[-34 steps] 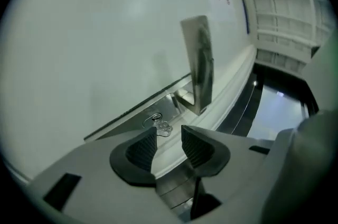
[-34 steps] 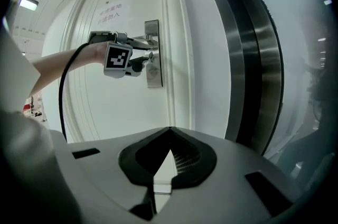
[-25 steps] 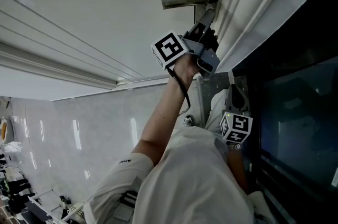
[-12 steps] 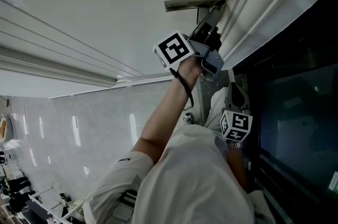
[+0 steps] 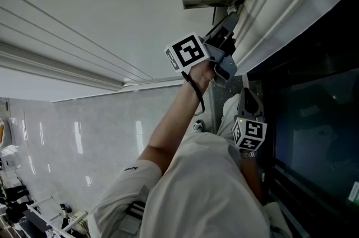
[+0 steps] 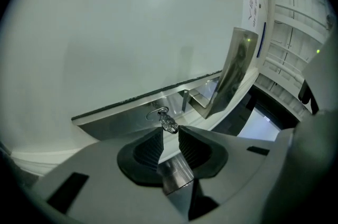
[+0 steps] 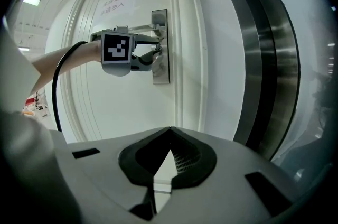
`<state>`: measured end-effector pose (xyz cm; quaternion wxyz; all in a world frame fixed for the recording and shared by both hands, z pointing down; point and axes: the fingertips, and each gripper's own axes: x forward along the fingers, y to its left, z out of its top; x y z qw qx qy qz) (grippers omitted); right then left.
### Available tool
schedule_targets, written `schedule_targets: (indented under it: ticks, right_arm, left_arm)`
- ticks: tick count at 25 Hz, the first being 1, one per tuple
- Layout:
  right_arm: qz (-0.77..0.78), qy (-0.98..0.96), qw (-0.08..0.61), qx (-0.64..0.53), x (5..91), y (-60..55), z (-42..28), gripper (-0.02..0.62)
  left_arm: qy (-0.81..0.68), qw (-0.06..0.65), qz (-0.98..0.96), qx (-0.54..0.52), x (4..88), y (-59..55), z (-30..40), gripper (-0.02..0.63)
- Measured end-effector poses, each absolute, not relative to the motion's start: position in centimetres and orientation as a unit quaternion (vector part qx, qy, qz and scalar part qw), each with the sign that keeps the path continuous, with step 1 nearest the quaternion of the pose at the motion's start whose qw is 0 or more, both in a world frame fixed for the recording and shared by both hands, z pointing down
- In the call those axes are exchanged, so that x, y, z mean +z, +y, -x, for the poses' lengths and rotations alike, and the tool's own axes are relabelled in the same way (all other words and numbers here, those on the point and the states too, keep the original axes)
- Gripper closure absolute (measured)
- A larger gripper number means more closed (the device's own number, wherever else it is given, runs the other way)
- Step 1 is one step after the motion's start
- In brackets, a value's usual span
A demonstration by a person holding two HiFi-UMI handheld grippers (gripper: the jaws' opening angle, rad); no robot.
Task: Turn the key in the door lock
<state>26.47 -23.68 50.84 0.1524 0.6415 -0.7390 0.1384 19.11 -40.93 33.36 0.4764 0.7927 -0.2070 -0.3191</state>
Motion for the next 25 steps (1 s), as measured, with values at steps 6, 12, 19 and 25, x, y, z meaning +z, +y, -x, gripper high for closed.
schedule_targets:
  ticks: [6, 12, 19, 25]
  right_arm:
    - [-0.632, -0.747, 0.156, 0.135, 50.9, -23.2, -25.8, 0.603]
    - [-0.612, -0.764, 0.157, 0.131, 50.7, -22.6, -24.2, 0.603]
    - [-0.568, -0.798, 0.159, 0.119, 50.5, -22.1, -20.5, 0.603]
    - [-0.522, -0.829, 0.158, 0.124, 50.8, -21.8, -16.8, 0.603]
  left_arm:
    - [-0.212, 0.465, -0.801, -0.311, 34.4, -39.3, -18.1, 0.579]
    - [-0.234, 0.429, -0.816, -0.308, 34.5, -36.8, -15.4, 0.597]
    - [-0.31, 0.359, -0.837, -0.273, 37.0, -32.8, -10.3, 0.597]
    - [-0.373, 0.262, -0.865, -0.21, 38.5, -28.9, -6.9, 0.597]
